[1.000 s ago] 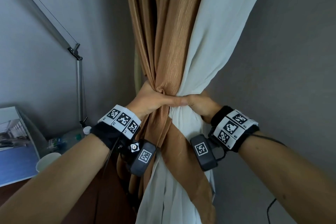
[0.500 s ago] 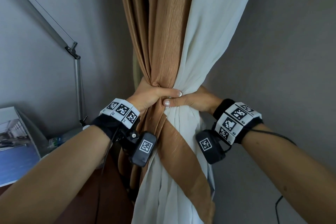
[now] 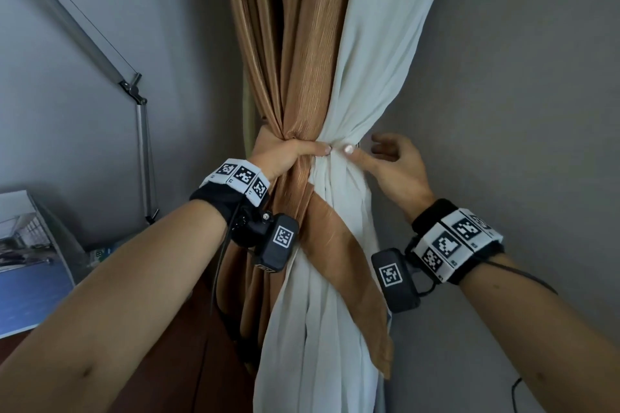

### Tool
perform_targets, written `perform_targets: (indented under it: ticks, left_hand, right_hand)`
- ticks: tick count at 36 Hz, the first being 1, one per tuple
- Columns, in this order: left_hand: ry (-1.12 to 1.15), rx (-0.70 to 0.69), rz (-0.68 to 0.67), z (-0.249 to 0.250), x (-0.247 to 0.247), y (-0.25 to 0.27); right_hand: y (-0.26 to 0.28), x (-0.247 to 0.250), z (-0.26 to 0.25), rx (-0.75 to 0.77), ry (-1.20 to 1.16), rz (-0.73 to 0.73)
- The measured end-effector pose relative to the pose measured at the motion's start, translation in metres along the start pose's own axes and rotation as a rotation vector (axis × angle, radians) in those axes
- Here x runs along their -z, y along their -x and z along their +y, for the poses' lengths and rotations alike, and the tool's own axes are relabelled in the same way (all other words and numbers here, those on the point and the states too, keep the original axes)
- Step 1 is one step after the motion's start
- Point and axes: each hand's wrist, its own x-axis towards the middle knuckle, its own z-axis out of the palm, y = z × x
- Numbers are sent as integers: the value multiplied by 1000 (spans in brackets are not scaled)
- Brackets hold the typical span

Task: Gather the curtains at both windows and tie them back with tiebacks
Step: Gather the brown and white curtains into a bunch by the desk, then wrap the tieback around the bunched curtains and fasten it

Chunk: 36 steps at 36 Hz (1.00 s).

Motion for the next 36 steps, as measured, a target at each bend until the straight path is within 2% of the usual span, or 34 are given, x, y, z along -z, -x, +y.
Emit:
perform_targets:
  ticks: [2, 3, 8, 12, 14, 17, 22, 28, 36]
  left_hand:
    - [4, 16, 16, 0, 2, -3]
    - [8, 22, 22, 0, 3, -4]
    - [7, 24, 47, -1, 6, -6]
    - [-1, -8, 43, -1, 5, -3]
    - [-1, -16, 48, -2, 7, -2]
    - [-11, -23, 52, -3, 10, -1]
    - [-21, -7, 67, -4, 15, -2]
    - [-41, 26, 50, -4, 25, -1]
    - [-6, 1, 35, 2, 42, 4]
  right_hand:
    - [4, 7, 0, 44, -24, 53]
    - [8, 10, -2, 67, -47, 27]
    - [30, 4, 0, 75, 7, -361]
    - [39, -14, 22, 116, 207, -345]
    - [40, -16, 27, 74, 231, -361]
    - [45, -18, 28, -7, 224, -479]
    - [51, -13, 22, -56, 268, -639]
    - [49, 12, 4, -114, 299, -676]
    - [33, 29, -19, -12, 489, -492]
